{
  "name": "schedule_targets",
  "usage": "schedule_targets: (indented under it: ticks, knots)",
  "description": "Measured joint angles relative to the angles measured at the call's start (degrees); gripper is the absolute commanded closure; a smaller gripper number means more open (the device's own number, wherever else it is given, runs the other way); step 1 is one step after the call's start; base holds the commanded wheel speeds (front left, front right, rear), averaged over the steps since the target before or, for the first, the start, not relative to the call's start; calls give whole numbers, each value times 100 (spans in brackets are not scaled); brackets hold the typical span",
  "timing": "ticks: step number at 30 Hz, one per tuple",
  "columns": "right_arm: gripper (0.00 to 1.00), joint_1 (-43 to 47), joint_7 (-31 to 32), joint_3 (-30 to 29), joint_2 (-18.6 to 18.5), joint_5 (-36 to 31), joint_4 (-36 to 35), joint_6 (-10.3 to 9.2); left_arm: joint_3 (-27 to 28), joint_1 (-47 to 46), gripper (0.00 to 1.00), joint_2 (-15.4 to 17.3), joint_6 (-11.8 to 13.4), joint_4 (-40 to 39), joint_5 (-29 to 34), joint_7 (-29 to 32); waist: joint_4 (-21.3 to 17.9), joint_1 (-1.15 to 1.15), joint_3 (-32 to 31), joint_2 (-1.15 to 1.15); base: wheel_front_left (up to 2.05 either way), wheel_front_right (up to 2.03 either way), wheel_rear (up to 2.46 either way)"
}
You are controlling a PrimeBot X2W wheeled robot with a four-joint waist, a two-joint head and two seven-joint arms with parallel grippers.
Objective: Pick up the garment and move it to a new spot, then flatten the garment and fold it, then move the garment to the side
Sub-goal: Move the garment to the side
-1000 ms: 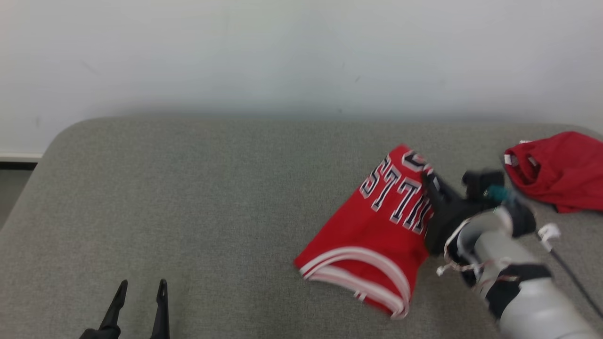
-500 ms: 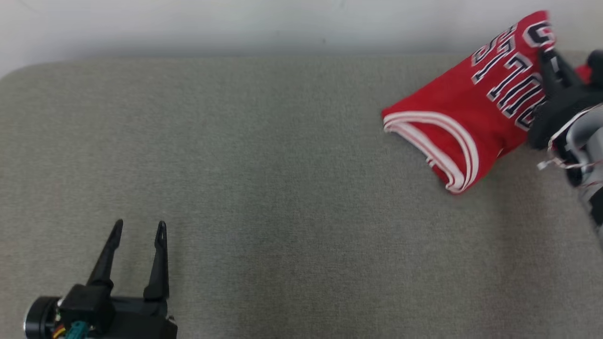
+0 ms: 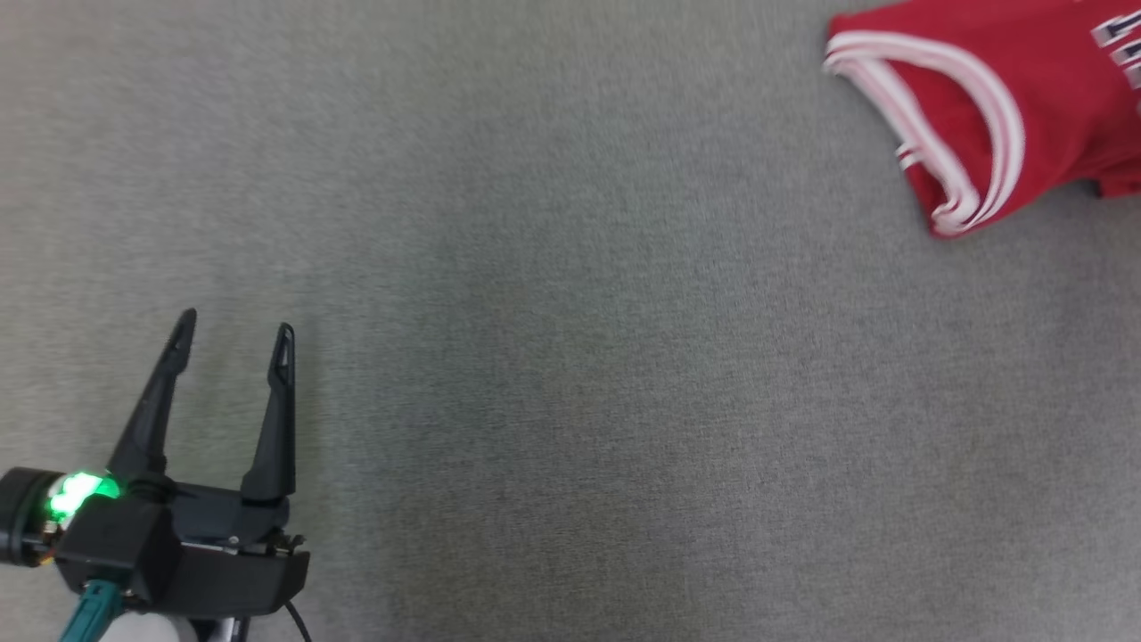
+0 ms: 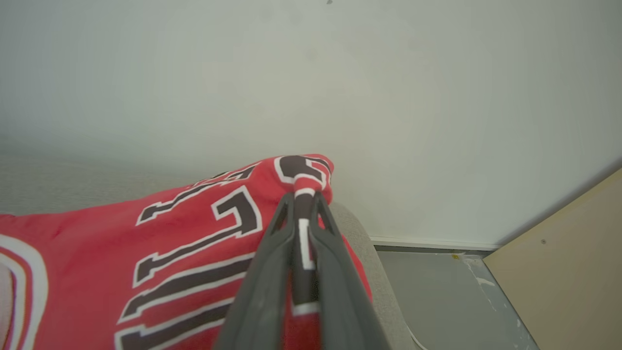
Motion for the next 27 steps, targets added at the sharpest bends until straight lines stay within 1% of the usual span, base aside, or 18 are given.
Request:
schedule_targets:
  ticks: [3, 7, 14, 20, 21, 22, 23, 24, 27]
  knots:
    - [100, -295, -66, 11, -204, -237, 141, 0, 16, -32, 0, 116, 11, -285, 47, 0, -118, 0, 322, 0, 0, 0, 0]
    - [100, -540, -130, 66, -259, -510, 167, 0, 26, -20, 0, 196, 38, -602, 94, 9, -262, 0, 559, 0, 0, 0, 0]
    - [100, -800, -203, 56, -344, -811, 185, 0, 32, 58, 0, 244, 134, -1028, 140, 80, -573, -1, 766, 0, 0, 0, 0]
    - [100, -886, -220, -12, -409, -966, 202, 0, -5, 88, 0, 246, 142, -1049, 134, 85, -722, -2, 875, 0, 0, 0, 0]
    - [85, -897, -220, -27, -405, -978, 203, 0, -14, 88, 0, 246, 142, -1045, 133, 85, -732, -1, 888, -1, 0, 0, 0]
    - [60, -908, -220, -45, -394, -1001, 201, 0, -16, 88, 0, 246, 144, -1037, 133, 85, -739, -2, 899, -1, 0, 0, 0]
    - [11, -916, -221, -55, -386, -1044, 174, 0, -15, 90, 0, 248, 152, -1027, 132, 85, -743, -1, 907, -1, 0, 0, 0]
    - [0, -918, -223, -73, -381, -1078, 134, 0, -12, 94, 0, 250, 164, -1016, 129, 85, -746, -1, 910, 0, 0, 0, 0]
    - [0, -918, -229, -172, -357, -1180, 101, 0, 27, 114, 0, 276, 199, -980, 96, 83, -758, -2, 893, -1, 0, 0, 0]
